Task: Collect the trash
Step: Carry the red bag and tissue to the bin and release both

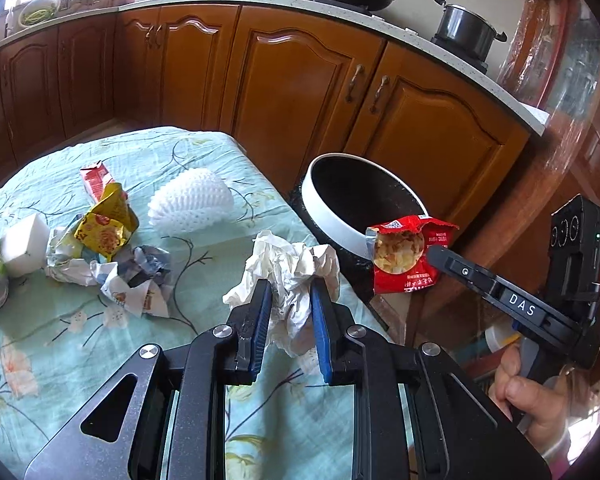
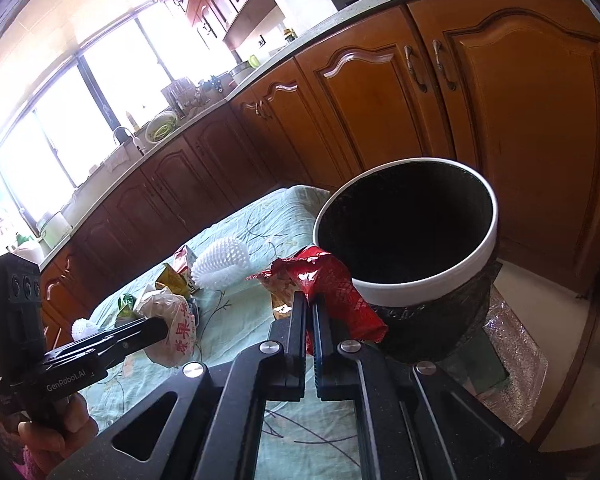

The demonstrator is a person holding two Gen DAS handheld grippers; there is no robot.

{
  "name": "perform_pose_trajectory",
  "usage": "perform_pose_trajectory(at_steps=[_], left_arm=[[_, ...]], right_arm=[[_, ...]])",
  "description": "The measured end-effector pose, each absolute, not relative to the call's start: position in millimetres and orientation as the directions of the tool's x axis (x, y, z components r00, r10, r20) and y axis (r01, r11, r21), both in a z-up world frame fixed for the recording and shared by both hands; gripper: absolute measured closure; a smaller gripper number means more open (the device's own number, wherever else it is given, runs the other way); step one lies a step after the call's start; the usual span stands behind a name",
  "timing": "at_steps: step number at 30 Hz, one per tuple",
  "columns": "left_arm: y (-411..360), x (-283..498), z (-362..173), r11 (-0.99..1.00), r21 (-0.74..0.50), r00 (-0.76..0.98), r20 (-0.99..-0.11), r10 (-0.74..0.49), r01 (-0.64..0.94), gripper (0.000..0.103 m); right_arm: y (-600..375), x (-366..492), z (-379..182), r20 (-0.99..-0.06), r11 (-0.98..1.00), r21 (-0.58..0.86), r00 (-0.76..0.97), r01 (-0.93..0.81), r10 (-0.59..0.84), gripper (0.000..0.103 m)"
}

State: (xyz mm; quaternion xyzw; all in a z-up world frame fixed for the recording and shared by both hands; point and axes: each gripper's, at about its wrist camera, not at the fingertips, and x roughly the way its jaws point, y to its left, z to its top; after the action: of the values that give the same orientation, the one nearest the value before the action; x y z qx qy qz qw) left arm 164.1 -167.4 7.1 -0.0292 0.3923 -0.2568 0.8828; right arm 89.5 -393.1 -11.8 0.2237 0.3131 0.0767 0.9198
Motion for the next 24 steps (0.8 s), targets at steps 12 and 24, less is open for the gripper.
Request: perform_pose_trajectory(at_steps=[12, 24], left_arm=[[-224.6, 186.8, 16.7, 0.835, -0.233, 0.538, -0.673, -0.508, 0.498, 0.084], [-288.3, 235.5, 14.5, 0.814, -0.206, 0.488, -0.711, -0.506, 0.544, 0.084]], right_arm=[[-442.9, 101.7, -5.2, -0.540, 0.898, 0.431, 0.823, 0.093, 0.174, 0.100], [-472.7, 148.0, -9.5, -0.578, 0.904, 0.404, 0.805, 0.138, 0.135, 0.100]])
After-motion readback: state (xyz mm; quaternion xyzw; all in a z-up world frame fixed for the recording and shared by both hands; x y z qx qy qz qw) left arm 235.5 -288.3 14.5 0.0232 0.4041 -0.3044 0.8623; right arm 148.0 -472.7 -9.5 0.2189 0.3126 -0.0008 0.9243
